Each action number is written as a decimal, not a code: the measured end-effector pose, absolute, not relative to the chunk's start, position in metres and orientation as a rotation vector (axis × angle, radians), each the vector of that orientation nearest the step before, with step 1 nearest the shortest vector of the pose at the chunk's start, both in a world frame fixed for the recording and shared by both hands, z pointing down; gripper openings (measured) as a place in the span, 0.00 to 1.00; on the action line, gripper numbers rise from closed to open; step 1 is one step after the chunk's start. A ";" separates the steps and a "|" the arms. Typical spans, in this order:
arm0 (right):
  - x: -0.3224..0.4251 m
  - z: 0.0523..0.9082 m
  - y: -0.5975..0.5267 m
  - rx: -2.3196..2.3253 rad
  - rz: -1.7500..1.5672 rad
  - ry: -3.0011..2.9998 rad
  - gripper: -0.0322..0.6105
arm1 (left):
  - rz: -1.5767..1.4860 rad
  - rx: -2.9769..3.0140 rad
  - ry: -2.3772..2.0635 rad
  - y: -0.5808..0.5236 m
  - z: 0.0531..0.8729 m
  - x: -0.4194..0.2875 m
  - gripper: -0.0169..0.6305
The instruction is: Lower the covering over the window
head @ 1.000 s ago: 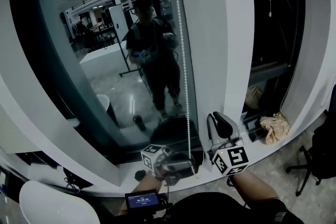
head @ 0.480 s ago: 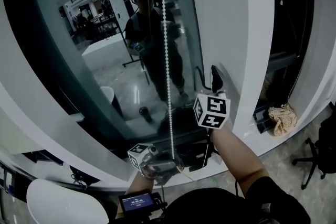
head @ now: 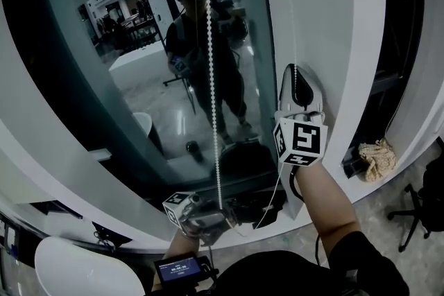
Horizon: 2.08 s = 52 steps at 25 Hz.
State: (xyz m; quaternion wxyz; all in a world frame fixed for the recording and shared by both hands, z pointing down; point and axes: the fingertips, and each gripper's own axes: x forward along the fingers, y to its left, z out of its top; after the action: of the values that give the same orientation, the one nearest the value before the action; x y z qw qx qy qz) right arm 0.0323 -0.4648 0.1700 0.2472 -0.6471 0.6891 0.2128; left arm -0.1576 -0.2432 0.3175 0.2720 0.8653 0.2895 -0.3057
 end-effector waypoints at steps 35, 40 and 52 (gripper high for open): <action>-0.004 0.345 -0.349 -1.660 0.896 2.620 0.07 | -1.043 2.850 -0.499 -0.353 0.287 -0.123 0.04; 0.012 0.433 -0.345 -1.776 0.708 2.767 0.07 | -0.977 3.019 -0.789 -0.346 0.283 -0.103 0.02; 0.065 0.424 -0.312 -1.803 0.597 2.655 0.07 | -0.848 2.983 -0.394 -0.323 0.294 -0.022 0.02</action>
State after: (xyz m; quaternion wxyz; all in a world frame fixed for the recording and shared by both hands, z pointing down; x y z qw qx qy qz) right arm 0.0647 -0.3115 0.4243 -0.0611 -0.5513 0.8118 0.1825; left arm -0.0222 -0.3234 0.2937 0.0079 0.9542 -0.1261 -0.2712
